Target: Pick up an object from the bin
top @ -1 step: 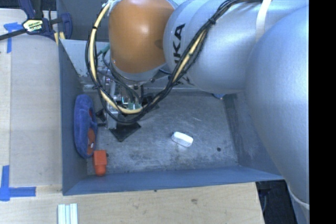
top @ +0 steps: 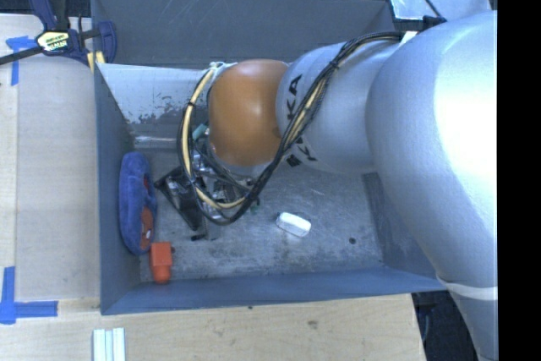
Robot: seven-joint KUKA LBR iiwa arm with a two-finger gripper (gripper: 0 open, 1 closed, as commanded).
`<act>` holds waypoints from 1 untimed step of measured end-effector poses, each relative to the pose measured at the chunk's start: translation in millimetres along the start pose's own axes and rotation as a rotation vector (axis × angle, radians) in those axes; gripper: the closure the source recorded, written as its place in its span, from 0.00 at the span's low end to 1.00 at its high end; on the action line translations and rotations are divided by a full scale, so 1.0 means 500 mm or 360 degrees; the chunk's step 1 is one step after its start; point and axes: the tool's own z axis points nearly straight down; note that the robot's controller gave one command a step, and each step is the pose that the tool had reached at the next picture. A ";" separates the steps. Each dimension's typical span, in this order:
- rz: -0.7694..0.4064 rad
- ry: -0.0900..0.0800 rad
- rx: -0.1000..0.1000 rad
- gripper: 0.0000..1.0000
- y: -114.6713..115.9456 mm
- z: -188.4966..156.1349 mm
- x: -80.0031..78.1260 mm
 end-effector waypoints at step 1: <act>-0.0547 -0.0013 0.0001 0.00 -0.028 -0.069 -0.010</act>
Offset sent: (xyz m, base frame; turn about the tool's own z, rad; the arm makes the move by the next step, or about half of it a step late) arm 0.0047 -0.0128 0.0328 -0.3457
